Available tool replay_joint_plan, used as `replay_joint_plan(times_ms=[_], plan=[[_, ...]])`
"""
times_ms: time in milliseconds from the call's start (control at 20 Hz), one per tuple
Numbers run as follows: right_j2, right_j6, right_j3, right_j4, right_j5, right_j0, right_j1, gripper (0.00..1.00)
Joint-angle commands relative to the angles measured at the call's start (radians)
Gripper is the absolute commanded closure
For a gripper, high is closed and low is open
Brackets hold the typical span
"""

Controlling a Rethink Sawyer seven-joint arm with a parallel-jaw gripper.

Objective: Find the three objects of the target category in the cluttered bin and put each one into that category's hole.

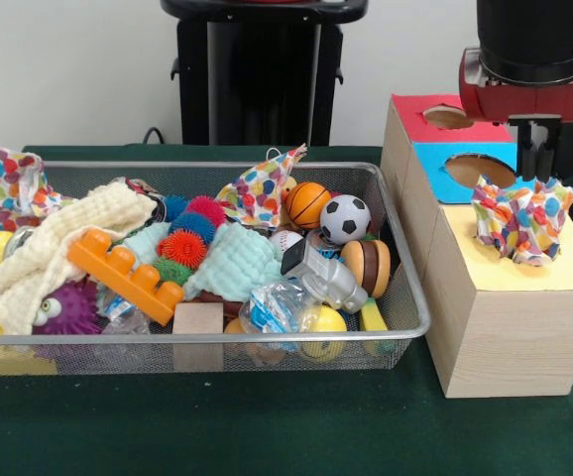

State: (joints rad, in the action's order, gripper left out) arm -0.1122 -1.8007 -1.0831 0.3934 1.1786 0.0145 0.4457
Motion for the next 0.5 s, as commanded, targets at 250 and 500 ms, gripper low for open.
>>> replay_joint_plan(times_ms=[250, 500], plan=[[0.062, -0.150, -0.042, -0.022, -0.067, 0.013, -0.070, 1.00], [0.061, -0.150, -0.061, -0.023, -0.139, 0.007, -0.095, 1.00]])
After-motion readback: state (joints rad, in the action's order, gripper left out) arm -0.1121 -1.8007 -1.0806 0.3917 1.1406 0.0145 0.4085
